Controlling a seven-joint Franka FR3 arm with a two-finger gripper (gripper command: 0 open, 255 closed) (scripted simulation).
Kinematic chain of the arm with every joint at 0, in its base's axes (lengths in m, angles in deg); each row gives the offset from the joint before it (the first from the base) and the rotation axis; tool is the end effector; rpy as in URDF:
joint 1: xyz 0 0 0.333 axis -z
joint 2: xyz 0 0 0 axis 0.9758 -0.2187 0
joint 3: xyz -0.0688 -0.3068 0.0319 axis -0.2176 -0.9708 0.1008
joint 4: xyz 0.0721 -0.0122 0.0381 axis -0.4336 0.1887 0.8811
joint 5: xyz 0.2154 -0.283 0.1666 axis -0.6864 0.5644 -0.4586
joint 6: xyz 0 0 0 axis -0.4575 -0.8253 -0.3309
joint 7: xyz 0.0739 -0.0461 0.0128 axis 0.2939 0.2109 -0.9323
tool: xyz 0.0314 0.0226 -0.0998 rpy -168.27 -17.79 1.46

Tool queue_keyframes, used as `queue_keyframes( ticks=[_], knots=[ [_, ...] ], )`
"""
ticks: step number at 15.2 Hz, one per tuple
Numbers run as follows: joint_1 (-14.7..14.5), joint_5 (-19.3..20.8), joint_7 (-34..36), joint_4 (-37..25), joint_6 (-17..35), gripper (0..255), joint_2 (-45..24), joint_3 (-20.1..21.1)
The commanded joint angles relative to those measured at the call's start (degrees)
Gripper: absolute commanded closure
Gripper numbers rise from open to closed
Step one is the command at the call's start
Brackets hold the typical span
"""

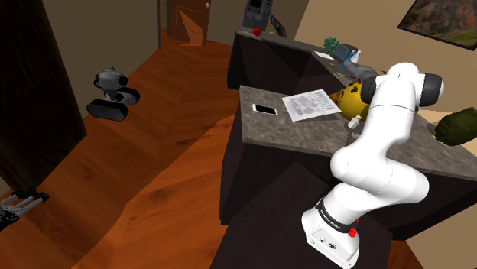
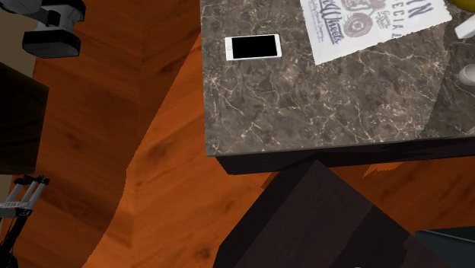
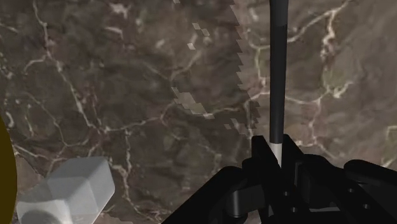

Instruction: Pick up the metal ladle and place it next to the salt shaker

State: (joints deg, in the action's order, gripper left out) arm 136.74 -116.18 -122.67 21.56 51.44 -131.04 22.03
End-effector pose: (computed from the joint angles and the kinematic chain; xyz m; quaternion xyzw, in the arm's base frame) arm 0.0056 -0.7157 0.2685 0.9213 0.3843 0.0342 0.0484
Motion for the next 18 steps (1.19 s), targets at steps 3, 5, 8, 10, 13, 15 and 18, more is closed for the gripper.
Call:
queue_keyframes(
  ticks=[3, 5, 8, 10, 13, 15, 18],
  knots=[
    [0.0, 0.0, 0.0, 0.0, 0.0, 0, 0.0, 0.0],
    [0.0, 0.0, 0.0, 0.0, 0.0, 0, 0.0, 0.0],
    [-0.3, 0.7, 0.3, 0.0, -1.0, 0, 1.1, -0.6],
    [-0.8, 2.1, 1.0, -0.2, -3.2, 0, 3.3, -1.9],
    [-1.0, 2.6, 1.2, -0.3, -4.1, 0, 4.1, -2.3],
    [-1.0, 2.6, 1.2, -0.4, -4.1, 0, 4.1, -2.3],
    [-1.0, 2.6, 1.2, -0.4, -4.1, 0, 4.1, -2.3]
  ],
)
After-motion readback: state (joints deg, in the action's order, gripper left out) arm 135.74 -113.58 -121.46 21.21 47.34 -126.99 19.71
